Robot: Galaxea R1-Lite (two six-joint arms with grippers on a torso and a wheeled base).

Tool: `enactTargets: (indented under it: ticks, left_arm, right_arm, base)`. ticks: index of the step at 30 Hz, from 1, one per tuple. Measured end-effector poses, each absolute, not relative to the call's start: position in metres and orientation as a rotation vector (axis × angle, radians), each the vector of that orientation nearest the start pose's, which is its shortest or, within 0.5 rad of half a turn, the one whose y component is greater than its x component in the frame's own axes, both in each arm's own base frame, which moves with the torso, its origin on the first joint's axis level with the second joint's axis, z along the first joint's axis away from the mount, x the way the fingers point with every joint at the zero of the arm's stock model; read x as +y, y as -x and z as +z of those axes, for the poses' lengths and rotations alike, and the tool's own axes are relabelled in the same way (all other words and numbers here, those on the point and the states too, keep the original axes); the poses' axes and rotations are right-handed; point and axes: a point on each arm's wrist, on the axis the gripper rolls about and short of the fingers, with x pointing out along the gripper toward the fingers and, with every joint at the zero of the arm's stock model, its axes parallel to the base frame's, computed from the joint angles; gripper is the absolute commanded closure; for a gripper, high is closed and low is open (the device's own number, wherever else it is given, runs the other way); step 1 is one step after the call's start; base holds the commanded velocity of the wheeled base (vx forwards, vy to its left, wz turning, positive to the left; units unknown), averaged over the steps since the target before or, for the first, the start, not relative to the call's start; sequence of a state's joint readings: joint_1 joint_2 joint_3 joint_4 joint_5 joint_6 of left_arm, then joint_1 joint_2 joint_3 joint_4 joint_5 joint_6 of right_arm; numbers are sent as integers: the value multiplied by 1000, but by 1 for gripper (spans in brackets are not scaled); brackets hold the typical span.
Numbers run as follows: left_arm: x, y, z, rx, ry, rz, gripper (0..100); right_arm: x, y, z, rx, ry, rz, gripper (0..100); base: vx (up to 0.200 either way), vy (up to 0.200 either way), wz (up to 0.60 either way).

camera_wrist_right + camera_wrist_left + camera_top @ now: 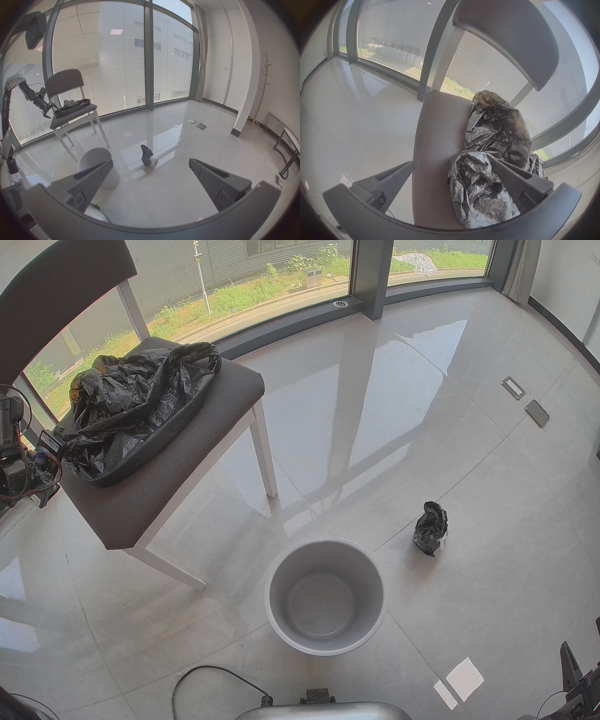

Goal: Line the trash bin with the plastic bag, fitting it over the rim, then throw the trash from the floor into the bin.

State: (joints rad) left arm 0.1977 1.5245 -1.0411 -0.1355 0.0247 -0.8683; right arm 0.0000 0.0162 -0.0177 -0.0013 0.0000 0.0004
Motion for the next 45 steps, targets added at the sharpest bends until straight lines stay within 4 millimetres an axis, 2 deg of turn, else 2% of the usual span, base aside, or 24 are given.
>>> enactTargets:
  ticks: [6,7,15,25,31,36,40,45]
  left_arm:
    - [56,-274,244,234,884,371,0]
    - [56,-275,243,236,883,374,100]
    - [57,-279,241,243,880,381,100]
    - [51,-275,244,246,859,361,100]
    - [39,-261,250,282,720,302,100]
    - [32,-249,256,345,528,246,100]
    - [28,-244,268,363,387,203,100]
    - [20,-243,295,326,314,149,100]
  right_arm:
    - [0,23,81,-3,0,0,0]
    - [0,23,81,-3,0,0,0]
    - [0,23,81,-3,0,0,0]
    - [0,23,81,-3,7,4,0]
    - [0,23,81,-3,24,10,0]
    - [1,23,81,-5,44,23,0]
    - [1,23,81,-6,53,28,0]
    - [1,23,81,-8,53,30,0]
  base:
    - [0,0,0]
    - [0,0,0]
    - [0,0,0]
    - [0,0,0]
    - [0,0,0]
    - [0,0,0]
    - [0,0,0]
    - [0,0,0]
